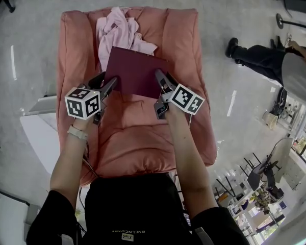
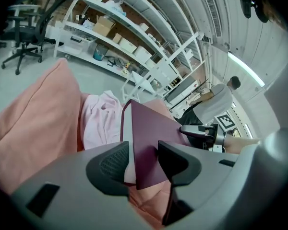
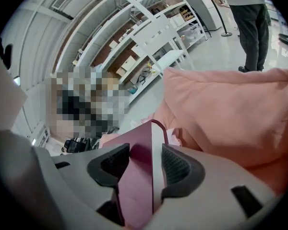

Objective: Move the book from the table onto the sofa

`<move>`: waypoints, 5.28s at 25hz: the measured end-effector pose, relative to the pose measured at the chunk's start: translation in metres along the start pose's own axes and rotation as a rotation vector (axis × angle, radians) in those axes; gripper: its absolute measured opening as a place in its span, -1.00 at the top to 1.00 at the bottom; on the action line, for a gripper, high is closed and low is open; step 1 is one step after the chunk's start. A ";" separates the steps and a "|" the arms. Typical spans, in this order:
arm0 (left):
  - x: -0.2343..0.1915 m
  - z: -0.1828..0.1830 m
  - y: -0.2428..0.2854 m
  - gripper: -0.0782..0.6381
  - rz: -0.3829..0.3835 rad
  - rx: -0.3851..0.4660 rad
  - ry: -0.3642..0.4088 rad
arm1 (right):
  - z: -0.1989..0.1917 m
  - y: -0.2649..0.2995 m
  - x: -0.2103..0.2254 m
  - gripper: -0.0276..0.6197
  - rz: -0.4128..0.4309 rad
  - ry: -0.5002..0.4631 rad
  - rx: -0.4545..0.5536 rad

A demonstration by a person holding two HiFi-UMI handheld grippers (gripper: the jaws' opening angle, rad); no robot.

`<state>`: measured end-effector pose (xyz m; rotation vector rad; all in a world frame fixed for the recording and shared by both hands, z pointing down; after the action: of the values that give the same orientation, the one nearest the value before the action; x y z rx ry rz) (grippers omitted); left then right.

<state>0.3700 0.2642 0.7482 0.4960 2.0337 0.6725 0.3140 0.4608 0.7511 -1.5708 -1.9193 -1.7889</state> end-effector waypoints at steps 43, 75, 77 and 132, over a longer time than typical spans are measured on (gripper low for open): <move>-0.076 -0.086 0.068 0.25 0.067 -0.173 -0.101 | -0.075 0.084 0.096 0.19 -0.172 0.006 -0.174; 0.079 -0.016 -0.014 0.11 0.042 0.107 0.184 | -0.020 -0.055 -0.018 0.19 0.031 -0.182 0.005; 0.094 -0.011 -0.025 0.11 0.025 0.136 0.202 | -0.020 -0.069 -0.031 0.19 0.057 -0.208 0.018; 0.440 -0.042 -0.263 0.74 -0.043 0.471 0.571 | -0.036 -0.464 -0.191 0.64 0.512 -0.475 0.398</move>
<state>0.0889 0.3050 0.3197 0.5695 2.7586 0.3182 0.0631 0.4165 0.3173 -2.1849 -1.6545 -0.8313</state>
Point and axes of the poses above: the fingertips, and each gripper's own axes: y forward along the fingers, x to its right, z out of its top, the point moved 1 cm from there along -y, backward along the fingers
